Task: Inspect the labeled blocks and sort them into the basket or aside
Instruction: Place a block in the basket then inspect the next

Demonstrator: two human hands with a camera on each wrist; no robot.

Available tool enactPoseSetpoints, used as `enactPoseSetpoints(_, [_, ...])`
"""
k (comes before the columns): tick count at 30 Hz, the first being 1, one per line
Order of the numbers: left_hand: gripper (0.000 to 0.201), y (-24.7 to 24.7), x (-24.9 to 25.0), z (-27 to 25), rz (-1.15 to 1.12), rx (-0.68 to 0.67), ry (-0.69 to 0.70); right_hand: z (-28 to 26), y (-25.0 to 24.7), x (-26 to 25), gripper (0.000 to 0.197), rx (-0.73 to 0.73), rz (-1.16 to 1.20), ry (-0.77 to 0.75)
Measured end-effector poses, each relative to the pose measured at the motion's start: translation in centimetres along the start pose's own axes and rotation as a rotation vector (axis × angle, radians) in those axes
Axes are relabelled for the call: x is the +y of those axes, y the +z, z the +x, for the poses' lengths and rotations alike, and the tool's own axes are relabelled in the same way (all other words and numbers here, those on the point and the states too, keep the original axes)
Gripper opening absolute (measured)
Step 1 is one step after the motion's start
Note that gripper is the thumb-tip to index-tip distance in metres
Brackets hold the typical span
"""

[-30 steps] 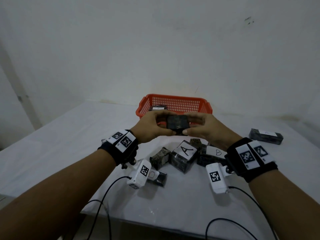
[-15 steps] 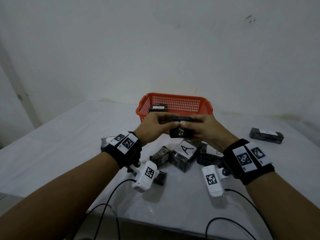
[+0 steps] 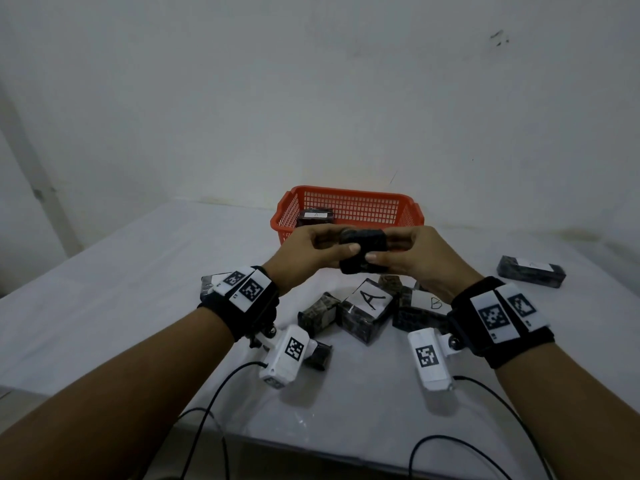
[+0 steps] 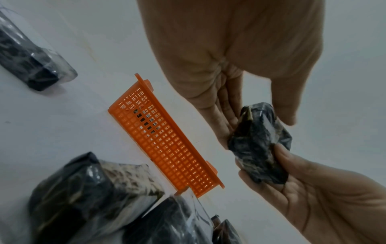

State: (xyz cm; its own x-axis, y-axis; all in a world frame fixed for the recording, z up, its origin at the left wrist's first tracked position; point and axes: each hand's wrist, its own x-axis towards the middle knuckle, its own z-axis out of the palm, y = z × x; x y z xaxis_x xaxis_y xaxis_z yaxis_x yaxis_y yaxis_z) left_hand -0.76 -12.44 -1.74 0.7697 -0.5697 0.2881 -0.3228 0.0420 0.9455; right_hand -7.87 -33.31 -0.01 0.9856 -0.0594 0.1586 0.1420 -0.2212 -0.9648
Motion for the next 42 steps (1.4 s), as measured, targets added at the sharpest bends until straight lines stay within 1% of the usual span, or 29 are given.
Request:
enactPoseSetpoints(3, [0.034, -0.1, 0.0, -0.1, 0.051, 0.034, 0.047, 0.0, 0.1, 0.0, 0.041, 0.004, 0.019, -0.025])
enactPoseSetpoints(5, [0.036, -0.3, 0.1, 0.0, 0.056, 0.031, 0.061, 0.1, 0.2, 0.1, 0.039, -0.001, 0.041, -0.029])
enactPoseSetpoints(8, [0.040, -0.3, 0.2, 0.0, 0.070, 0.008, 0.074, 0.2, 0.3, 0.2, 0.039, 0.037, 0.014, -0.062])
enactPoseSetpoints(11, [0.040, -0.3, 0.1, 0.0, 0.132, 0.053, 0.120, 0.1, 0.4, 0.3, 0.042, 0.041, -0.032, -0.090])
enactPoseSetpoints(13, [0.041, -0.3, 0.1, 0.0, 0.138, 0.062, 0.135, 0.1, 0.4, 0.3, 0.044, -0.027, -0.019, -0.050])
enactPoseSetpoints(15, [0.041, -0.3, -0.1, 0.0, 0.139, 0.069, 0.154, -0.1, 0.3, 0.2, 0.048, -0.121, 0.052, 0.060])
enactPoseSetpoints(17, [0.041, -0.3, -0.2, -0.1, 0.132, 0.071, 0.171, -0.1, 0.3, 0.2, 0.052, -0.137, 0.141, 0.152])
enactPoseSetpoints(18, [0.042, -0.3, -0.3, -0.1, 0.130, 0.066, 0.176, -0.1, 0.3, 0.2, 0.048, -0.122, 0.180, 0.155])
enactPoseSetpoints(20, [0.049, -0.2, -0.5, -0.2, 0.108, 0.033, 0.153, -0.1, 0.3, 0.4, 0.035, -0.098, 0.218, 0.109])
enactPoseSetpoints(21, [0.053, -0.2, -0.5, -0.3, 0.089, 0.009, 0.116, -0.1, 0.3, 0.5, 0.032, -0.095, 0.219, 0.082])
enactPoseSetpoints(23, [0.056, -0.3, -0.4, -0.4, 0.055, -0.052, 0.016, -0.2, 0.1, 0.8, 0.033, -0.098, 0.215, 0.042])
enactPoseSetpoints(24, [0.050, -0.4, -0.5, -0.4, 0.055, -0.074, -0.009, -0.2, 0.0, 0.8, 0.035, -0.102, 0.215, 0.032])
enactPoseSetpoints(26, [0.035, -0.3, -0.4, -0.3, 0.096, -0.057, -0.019, -0.3, -0.1, 0.8, 0.036, -0.114, 0.228, 0.033])
enactPoseSetpoints(29, [0.027, -0.2, -0.5, -0.1, 0.129, -0.015, 0.003, -0.5, 0.2, 0.7, 0.035, -0.134, 0.272, 0.060])
enactPoseSetpoints(32, [0.031, -0.2, -0.7, -0.2, 0.123, -0.041, -0.003, -0.5, 0.4, 0.7, 0.044, -0.077, 0.194, 0.035])
enactPoseSetpoints(34, [0.035, -0.3, -0.8, -0.4, 0.111, -0.076, -0.041, -0.5, 0.4, 0.8, 0.042, -0.051, 0.141, 0.013])
enactPoseSetpoints(36, [0.036, -0.3, -0.8, -0.6, 0.125, -0.098, -0.063, -0.4, 0.3, 0.8, 0.042, -0.064, 0.121, 0.012])
enactPoseSetpoints(38, [0.037, -0.5, -0.7, -0.6, 0.142, -0.078, -0.047, -0.5, 0.4, 0.8, 0.047, -0.088, 0.112, 0.017])
enactPoseSetpoints(40, [0.039, -0.7, -0.5, -0.6, 0.140, -0.065, -0.040, -0.5, 0.4, 0.7, 0.049, -0.085, 0.111, 0.027])
enactPoseSetpoints(42, [0.043, -0.8, -0.5, -0.7, 0.107, -0.080, -0.052, -0.5, 0.2, 0.8, 0.050, -0.072, 0.077, 0.021])
